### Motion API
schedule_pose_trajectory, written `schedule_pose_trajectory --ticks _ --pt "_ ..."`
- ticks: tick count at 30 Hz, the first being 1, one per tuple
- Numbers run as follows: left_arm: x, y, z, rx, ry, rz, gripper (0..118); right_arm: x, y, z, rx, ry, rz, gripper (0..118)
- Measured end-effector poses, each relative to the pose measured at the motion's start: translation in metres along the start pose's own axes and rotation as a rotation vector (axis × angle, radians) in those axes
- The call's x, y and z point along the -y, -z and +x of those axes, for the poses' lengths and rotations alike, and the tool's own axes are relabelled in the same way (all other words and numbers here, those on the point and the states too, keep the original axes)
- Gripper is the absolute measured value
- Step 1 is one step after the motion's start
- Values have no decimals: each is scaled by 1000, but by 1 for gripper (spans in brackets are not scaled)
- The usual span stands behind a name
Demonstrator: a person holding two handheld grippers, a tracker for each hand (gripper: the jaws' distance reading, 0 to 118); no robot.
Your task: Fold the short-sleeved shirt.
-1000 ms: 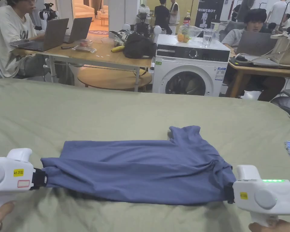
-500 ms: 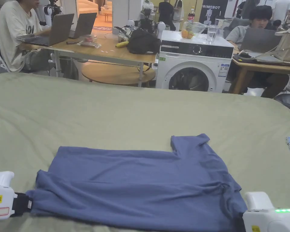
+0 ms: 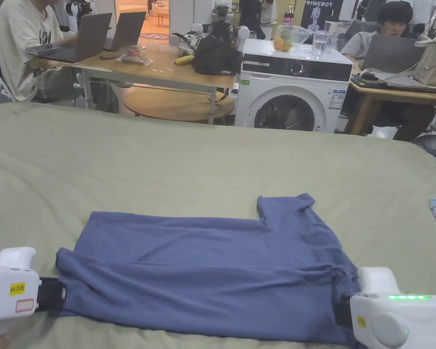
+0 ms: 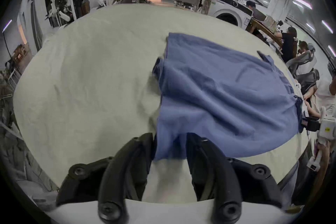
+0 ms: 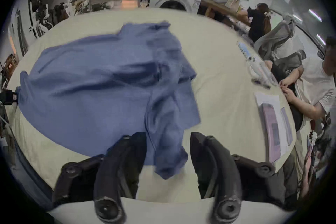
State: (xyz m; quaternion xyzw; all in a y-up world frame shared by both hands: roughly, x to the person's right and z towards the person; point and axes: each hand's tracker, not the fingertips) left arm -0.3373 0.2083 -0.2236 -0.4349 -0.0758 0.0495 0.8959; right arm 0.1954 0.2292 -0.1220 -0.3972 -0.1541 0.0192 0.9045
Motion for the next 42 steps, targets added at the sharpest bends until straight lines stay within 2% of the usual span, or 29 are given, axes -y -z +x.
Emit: schedule_pose_trajectory --ticks 5,9,10,12,13,14,20,28,31,32,33,34,35,40,42 --pt "-19 -25 30 61 53 265 39 -29 -25 -20 -61 95 287 51" --pt "-20 -35 57 64 114 469 39 -37 -31 -47 -93 109 480 49" --pt "-20 -35 63 52 119 507 34 -39 -31 -56 -107 100 528 38" --pt "-22 -35 74 12 126 539 7 -42 -32 -67 -84 96 561 10" --pt "-22 -35 77 -11 130 560 0 -42 -31 -71 -83 107 581 0" --pt "-25 -29 75 -15 131 584 0 -43 -30 -74 -85 122 602 0" --pt "-56 -10 58 16 105 509 0 -57 -21 -83 -113 122 591 0" --pt "-154 73 2 79 -56 164 0 -76 6 -84 -131 90 519 0" --pt "-184 111 -5 92 -76 12 0 -81 16 -83 -126 81 499 0" --pt "-191 122 -7 85 -79 -22 3 -83 19 -82 -120 79 491 0" --pt "-198 135 -9 81 -80 -72 21 -84 22 -82 -116 76 479 0" --pt "-200 145 -8 88 -75 -125 49 -85 25 -80 -118 75 472 0" --pt "-203 155 -8 91 -76 -147 57 -86 28 -79 -118 73 464 0" --pt "-201 199 -3 14 -19 -251 57 -86 42 -75 -96 53 428 0" --pt "-200 199 5 -5 38 -227 57 -85 45 -72 -93 46 410 0"
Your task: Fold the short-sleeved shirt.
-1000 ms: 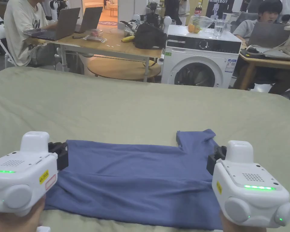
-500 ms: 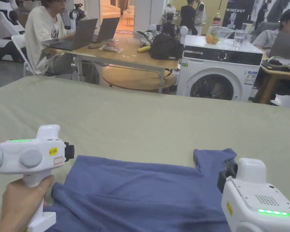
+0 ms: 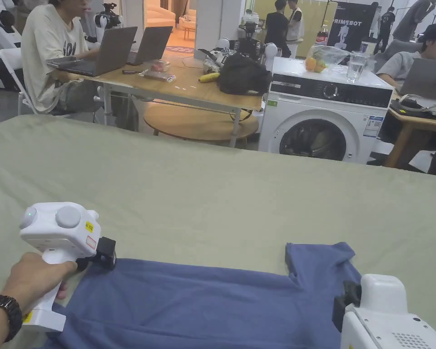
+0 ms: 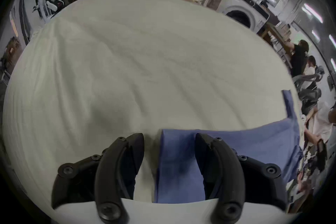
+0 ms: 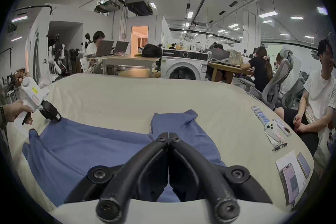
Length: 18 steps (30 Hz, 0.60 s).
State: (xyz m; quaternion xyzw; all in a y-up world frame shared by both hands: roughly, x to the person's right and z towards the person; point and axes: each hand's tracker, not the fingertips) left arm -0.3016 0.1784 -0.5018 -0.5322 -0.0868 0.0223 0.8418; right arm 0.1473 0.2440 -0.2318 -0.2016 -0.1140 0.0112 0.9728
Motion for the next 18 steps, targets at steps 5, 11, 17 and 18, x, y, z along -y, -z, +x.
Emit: schedule_pose_trajectory --ticks 5,11,17,18 --pt "7 -3 21 -96 122 103 12 6 9 12 6 46 -44 0" --pt "14 -25 9 4 38 189 0 -20 44 44 -1 73 -191 0" --pt "18 -58 4 48 22 265 0 -55 120 90 -33 130 -428 56" --pt "19 -63 4 51 23 279 0 -57 137 96 -37 108 -473 56"
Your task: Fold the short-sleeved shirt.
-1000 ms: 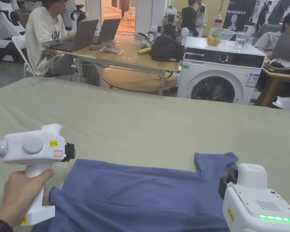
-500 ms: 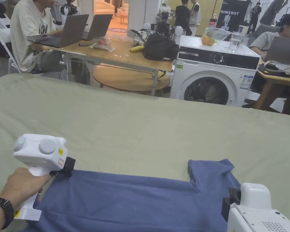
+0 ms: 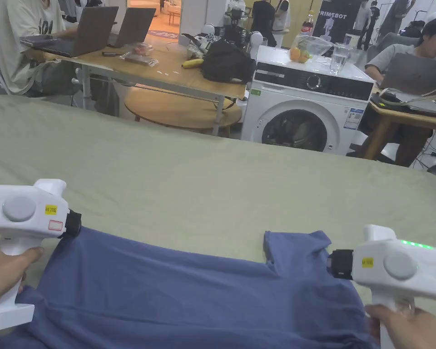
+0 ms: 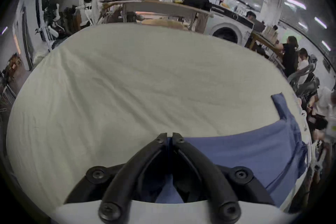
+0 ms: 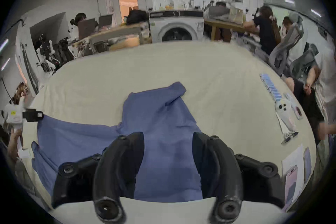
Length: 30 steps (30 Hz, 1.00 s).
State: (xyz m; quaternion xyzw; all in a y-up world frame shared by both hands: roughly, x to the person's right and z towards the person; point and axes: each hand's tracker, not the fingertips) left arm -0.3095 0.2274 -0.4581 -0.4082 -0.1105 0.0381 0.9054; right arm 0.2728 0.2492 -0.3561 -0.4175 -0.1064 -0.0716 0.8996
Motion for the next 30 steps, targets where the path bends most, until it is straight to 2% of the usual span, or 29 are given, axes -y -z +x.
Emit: schedule_pose_trajectory --ticks 4,7,9,12,13,14,15,18,21,22,25,30 --pt "-1 -12 3 4 1 32 0 -23 50 5 31 -109 -130 56" --pt "5 -16 7 13 -19 48 0 -26 81 7 -17 -78 -235 56" --pt "8 -17 9 14 -16 42 0 -24 97 7 -17 -85 -281 56" --pt "8 -17 8 3 -12 39 0 -21 99 6 -5 -85 -246 47" --pt "8 -17 8 3 -17 39 0 -20 97 5 -2 -79 -227 33" --pt "8 -16 7 7 -23 39 0 -19 97 5 -22 -72 -208 9" --pt "8 -16 7 8 -23 41 0 -19 99 4 -62 -60 -209 0" --pt "10 -18 8 4 -24 38 0 -12 90 -1 -20 -105 -173 0" --pt "13 -26 7 11 -27 43 0 -7 65 7 -68 -11 -91 0" --pt "14 -31 7 12 -24 44 0 -6 54 8 -70 -6 -81 0" --pt "22 -47 6 15 -17 54 0 1 21 8 -59 -51 -27 0" --pt "36 -80 2 35 -38 82 0 22 -47 8 -74 -50 63 0"
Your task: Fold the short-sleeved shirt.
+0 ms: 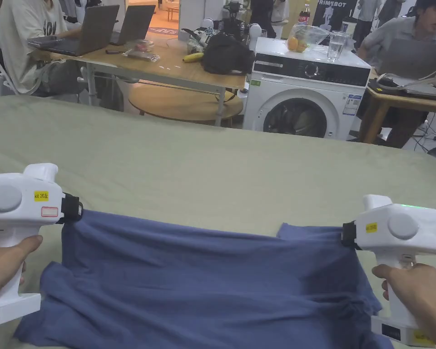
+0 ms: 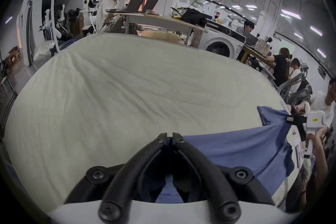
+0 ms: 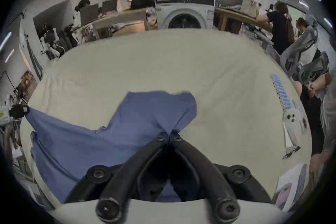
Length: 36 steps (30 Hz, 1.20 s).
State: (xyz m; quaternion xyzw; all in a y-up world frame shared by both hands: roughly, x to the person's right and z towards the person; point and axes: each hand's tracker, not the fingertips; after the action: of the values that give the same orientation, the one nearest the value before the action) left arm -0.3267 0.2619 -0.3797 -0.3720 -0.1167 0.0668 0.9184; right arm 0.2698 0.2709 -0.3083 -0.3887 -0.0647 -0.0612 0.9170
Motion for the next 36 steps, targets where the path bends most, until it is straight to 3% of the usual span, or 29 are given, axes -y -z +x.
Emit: schedule_pose_trajectory --ticks 6,14,20,26,30,36 --pt "20 -55 -3 38 0 64 0 39 -79 -7 3 -23 58 0" --pt "63 -96 -17 73 -10 81 0 103 -135 -8 7 -23 55 0" --pt "115 -96 -25 48 7 -20 0 152 -132 -7 15 -52 -34 0" --pt "162 -78 -28 -1 24 -147 0 188 -101 -7 89 -102 -158 0" --pt "175 -58 -23 -54 85 -230 0 200 -75 -13 100 -115 -216 0" --pt "168 -60 -23 -55 18 -219 0 198 -74 -20 134 -141 -190 4"
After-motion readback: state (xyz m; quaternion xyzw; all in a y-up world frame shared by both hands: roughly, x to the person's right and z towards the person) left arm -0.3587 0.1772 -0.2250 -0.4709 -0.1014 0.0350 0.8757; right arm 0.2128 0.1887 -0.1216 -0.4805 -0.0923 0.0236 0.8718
